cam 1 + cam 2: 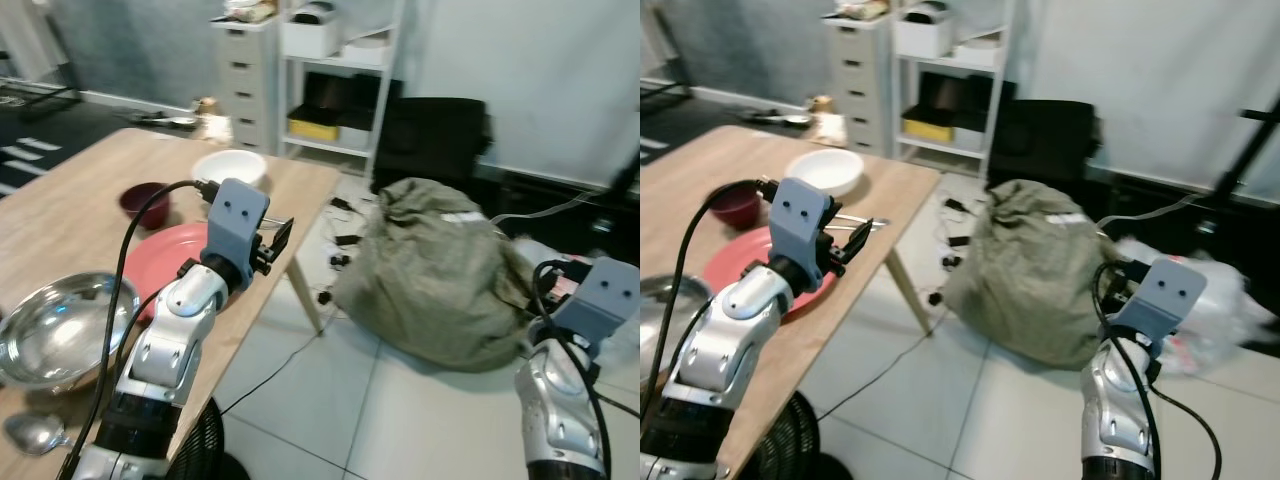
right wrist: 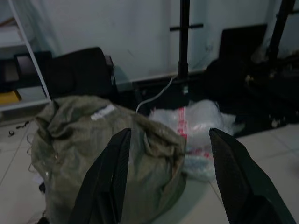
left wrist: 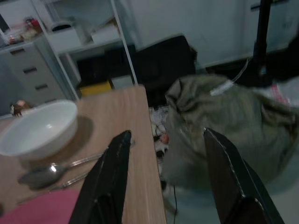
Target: Setting the table
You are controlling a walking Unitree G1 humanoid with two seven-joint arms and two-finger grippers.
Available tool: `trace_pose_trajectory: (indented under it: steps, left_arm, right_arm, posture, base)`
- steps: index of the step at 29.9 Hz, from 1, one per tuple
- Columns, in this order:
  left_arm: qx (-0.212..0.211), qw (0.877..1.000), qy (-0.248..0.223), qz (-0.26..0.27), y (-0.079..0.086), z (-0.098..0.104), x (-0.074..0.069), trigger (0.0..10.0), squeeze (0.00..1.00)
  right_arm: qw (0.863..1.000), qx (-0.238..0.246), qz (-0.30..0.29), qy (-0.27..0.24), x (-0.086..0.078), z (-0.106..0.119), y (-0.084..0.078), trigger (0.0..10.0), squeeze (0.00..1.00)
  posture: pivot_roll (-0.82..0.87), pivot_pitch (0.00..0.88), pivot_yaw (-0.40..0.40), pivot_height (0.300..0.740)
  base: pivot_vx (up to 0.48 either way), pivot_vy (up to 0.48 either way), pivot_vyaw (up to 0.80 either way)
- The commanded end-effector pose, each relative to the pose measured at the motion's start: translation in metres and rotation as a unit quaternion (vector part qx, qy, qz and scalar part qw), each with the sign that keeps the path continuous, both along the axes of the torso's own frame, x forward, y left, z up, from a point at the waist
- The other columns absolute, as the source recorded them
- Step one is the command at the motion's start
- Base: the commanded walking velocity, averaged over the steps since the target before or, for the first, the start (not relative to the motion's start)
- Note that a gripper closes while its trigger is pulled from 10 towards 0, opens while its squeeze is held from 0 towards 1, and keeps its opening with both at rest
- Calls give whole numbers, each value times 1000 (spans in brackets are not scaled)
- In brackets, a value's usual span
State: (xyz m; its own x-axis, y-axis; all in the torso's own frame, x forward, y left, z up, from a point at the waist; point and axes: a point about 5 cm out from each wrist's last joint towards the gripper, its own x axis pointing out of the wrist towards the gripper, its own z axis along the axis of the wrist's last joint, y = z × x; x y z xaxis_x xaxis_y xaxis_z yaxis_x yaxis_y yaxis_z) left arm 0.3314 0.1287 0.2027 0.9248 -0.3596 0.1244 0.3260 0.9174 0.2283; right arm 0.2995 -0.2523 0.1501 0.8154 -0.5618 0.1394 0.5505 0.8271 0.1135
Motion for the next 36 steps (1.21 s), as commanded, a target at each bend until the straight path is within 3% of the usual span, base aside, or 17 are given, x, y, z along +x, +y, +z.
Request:
trace_pose_trajectory:
  steps: [1, 4, 10, 12, 17, 22, 25, 36]
  left_arm:
    - [3, 1000, 4, 18, 6, -2, -1, 10000, 0]
    - [3, 995, 12, 94, 41, -11, -12, 10000, 0]
    - [-1, 986, 16, 166, 80, -14, -19, 10000, 0]
    - [-2, 984, 15, 175, 86, -13, -18, 10000, 0]
    - [-5, 984, 15, 176, 90, -11, -16, 10000, 0]
    - [-9, 988, 16, 154, 81, -8, -10, 10000, 0]
    - [-11, 991, 18, 130, 66, -7, -3, 10000, 0]
    - [-13, 993, 21, 116, 57, -8, 0, 10000, 0]
  right_arm:
    - [1000, 1, 13, 8, 3, -4, 5, 10000, 0]
    - [996, -6, 92, 11, 20, -2, 34, 10000, 0]
    - [980, -35, 196, 1, 39, 10, 69, 10000, 0]
    - [976, -38, 212, -1, 42, 12, 74, 10000, 0]
    - [975, -41, 220, -4, 44, 14, 76, 10000, 0]
    - [976, -42, 214, -4, 44, 14, 71, 10000, 0]
    - [979, -39, 202, 0, 39, 9, 65, 10000, 0]
    - [980, -36, 196, 1, 37, 7, 62, 10000, 0]
  posture:
    - [16, 0, 104, 740]
    - [76, 0, 45, 740]
    - [109, 0, 8, 740]
    - [111, 0, 4, 740]
    - [108, 0, 5, 740]
    - [89, 0, 21, 740]
    - [68, 0, 38, 740]
    - [54, 0, 47, 740]
  base:
    - [0, 0, -788]
    - [0, 0, -788]
    - [0, 0, -788]
    - [0, 0, -788]
    - [0, 0, -788]
    - [0, 0, -788]
    - [0, 0, -788]
    - [0, 0, -787]
